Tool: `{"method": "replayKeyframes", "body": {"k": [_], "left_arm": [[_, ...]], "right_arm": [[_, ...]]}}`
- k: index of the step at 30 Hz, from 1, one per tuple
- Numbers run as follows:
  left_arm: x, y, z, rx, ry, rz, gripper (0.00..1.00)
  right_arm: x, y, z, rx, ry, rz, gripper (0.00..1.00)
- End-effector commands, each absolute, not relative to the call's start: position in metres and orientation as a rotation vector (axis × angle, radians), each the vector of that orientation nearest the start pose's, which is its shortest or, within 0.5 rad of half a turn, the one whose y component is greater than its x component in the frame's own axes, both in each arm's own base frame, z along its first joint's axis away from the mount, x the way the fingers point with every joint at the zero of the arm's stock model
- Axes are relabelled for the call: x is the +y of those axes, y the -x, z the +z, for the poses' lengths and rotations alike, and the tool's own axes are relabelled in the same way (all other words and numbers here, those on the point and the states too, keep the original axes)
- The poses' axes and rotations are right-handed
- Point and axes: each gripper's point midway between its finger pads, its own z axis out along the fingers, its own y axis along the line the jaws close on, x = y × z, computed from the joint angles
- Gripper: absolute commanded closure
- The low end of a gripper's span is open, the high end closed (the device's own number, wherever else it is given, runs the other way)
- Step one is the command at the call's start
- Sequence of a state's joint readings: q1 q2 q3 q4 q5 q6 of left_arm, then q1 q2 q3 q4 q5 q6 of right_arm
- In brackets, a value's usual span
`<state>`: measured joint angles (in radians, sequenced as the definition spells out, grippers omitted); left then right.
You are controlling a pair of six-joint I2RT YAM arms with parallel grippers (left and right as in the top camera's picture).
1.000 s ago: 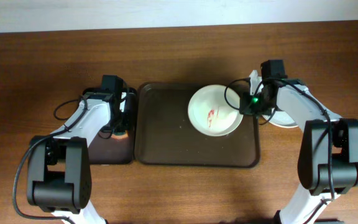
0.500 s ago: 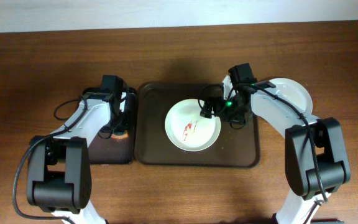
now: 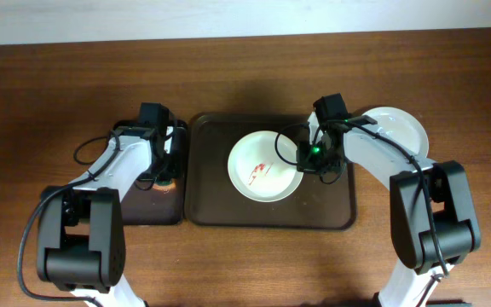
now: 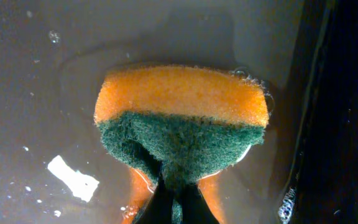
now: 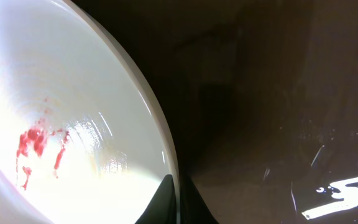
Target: Clean dirty plates on tray and stack at the side
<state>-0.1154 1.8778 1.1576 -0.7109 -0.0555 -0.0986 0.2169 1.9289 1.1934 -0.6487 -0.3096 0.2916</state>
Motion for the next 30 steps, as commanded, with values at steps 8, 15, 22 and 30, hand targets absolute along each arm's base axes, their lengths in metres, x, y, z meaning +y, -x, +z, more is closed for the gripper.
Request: {"method": "replayKeyframes", "body": {"k": [8, 15, 22, 30], "left_arm": [[-0.034, -0.38, 0.097, 2.737, 0.017, -0.006, 1.0], [-0.034, -0.376, 0.157, 2.576, 0.02, -0.03, 1.0], [-0.033, -0.372, 0.184, 2.498, 0.022, -0.041, 1.0], [-0.033, -0.371, 0.23, 2.343, 0.025, -0.062, 1.0]], "right_arm": [[0.132, -0.35, 0.005, 3.025, -0.08, 0.522, 0.96], [0.13, -0.351, 0.005, 3.025, -0.082, 0.506, 0.96], [0.13, -0.352, 0.005, 3.021, -0.081, 0.506, 0.96], [0.13, -0.352, 0.005, 3.02, -0.08, 0.507, 0.96]]}}
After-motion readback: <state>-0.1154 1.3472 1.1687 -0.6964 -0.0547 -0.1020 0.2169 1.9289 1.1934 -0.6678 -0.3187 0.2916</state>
